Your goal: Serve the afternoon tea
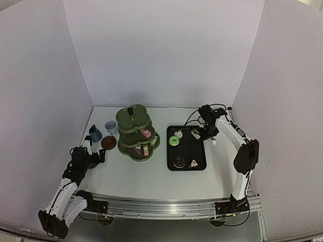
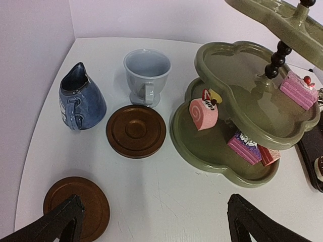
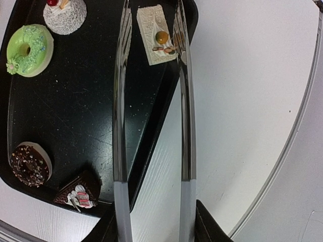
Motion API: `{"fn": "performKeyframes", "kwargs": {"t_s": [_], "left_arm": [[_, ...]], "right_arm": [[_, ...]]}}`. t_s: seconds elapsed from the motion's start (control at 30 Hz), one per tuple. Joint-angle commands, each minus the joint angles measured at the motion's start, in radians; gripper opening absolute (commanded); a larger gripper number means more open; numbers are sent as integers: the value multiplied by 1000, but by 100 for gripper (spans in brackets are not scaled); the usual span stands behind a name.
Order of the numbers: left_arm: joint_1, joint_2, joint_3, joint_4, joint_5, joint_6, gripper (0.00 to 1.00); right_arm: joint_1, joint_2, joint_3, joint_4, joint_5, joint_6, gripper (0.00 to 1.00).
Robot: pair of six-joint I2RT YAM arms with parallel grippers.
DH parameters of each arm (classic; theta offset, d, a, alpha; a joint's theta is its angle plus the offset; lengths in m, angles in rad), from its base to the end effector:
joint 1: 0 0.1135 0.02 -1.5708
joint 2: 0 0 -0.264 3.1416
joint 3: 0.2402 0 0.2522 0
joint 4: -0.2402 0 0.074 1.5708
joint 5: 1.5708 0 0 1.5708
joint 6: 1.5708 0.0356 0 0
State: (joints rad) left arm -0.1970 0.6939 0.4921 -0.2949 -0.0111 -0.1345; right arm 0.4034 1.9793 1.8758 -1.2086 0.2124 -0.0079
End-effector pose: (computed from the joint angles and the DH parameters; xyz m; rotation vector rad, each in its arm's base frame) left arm 0.1623 -0.0320 0.2398 0.0579 2.0723 -0.1923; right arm 0.3732 0.1511 0.2850 -0.5411 2.7868 -0.2242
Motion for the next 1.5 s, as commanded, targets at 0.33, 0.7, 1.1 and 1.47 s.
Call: {"fn": "performKeyframes", "kwargs": {"t_s": [0.33,0.7,1.1,1.47], "left_arm": [[5,-16,-54,103,46,68,99],[5,-16,-64,113,42,64,100],[4,-23,-71,122,41,55,99],[5,-39,-76,126,39,52,99]], "right_arm": [[-20,64,25,9,-4,-58,40],[-19,92,61,-21,-32,-77,23],[68,-98,121,-62,-34,0,9],[398,-169,247,-154,67,193,7]]}}
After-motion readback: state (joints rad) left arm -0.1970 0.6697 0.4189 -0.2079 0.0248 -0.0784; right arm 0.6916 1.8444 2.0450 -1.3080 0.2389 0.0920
